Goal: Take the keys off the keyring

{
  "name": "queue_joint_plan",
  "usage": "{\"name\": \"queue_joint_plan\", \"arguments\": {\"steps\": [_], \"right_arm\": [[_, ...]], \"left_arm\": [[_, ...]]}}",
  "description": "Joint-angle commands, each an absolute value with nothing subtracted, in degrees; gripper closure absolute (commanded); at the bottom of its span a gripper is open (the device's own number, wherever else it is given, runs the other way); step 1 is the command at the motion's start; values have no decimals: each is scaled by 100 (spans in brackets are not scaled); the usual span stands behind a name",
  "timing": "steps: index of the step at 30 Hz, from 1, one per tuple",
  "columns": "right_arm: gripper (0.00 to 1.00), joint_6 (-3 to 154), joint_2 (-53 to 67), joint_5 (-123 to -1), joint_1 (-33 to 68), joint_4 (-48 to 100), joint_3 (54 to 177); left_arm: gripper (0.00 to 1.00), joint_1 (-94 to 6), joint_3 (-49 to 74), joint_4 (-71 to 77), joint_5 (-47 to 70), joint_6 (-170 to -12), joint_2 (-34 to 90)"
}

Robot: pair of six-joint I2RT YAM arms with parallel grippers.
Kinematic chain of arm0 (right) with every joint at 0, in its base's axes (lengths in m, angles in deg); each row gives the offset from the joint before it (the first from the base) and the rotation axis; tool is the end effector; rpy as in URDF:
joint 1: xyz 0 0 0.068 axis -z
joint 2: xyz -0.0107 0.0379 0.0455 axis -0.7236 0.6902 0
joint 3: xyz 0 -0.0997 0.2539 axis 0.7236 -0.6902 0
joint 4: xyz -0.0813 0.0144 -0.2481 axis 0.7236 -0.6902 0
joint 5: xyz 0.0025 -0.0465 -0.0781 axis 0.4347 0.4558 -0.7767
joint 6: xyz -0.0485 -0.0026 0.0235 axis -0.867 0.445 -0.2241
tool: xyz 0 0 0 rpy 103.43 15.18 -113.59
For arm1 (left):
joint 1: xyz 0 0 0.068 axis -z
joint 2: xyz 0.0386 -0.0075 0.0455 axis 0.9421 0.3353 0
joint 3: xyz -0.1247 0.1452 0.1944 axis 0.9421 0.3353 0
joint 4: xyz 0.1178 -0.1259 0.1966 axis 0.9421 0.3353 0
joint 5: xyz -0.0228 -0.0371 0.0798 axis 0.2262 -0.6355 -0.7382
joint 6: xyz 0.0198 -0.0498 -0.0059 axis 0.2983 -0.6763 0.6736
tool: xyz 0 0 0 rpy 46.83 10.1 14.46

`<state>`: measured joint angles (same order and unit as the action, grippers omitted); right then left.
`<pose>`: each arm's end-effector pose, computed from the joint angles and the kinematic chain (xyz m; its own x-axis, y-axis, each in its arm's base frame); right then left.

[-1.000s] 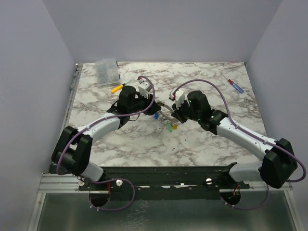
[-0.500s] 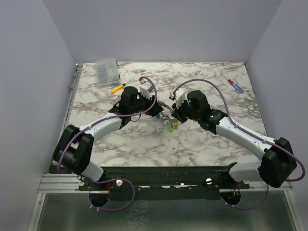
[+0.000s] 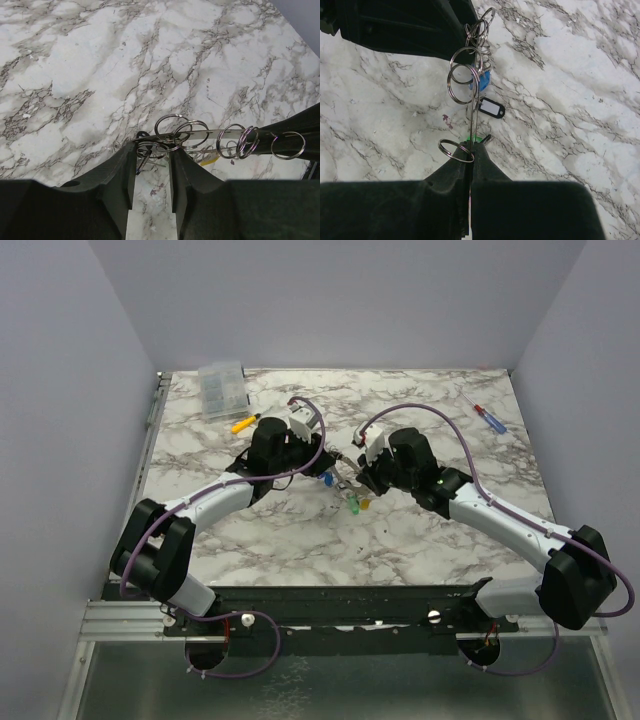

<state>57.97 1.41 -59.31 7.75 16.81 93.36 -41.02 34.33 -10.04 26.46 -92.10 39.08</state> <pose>0.2275 0.1894 0.2738 -0.2774 -0.4504 -0.8486 -0.7913 0.6081 -0.0641 0.2868 -0.1778 0.2435 -0.4773 0.0321 -0.8782 0.6833 0.6419 -0.3479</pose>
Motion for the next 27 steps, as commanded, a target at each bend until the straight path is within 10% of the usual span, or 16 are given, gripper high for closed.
{"name": "queue_joint_plan", "arguments": {"steps": [1, 8, 15, 27], "right_arm": [[99, 5887, 111, -5596, 701, 1832, 9502], [99, 5939, 140, -6074, 724, 1883, 9523], [99, 5836, 197, -6358, 729, 1955, 9578], [99, 4578, 208, -7731, 570, 2846, 9589]], "left_arm": [[68, -4086, 3167, -1172, 2342, -9080, 3897], [86, -4087, 3230, -1101, 2965, -8981, 3825], [36, -4078, 3194, -1312, 3019, -9241, 3977], [31, -4079, 2993, -1499, 2597, -9522, 4199]]}}
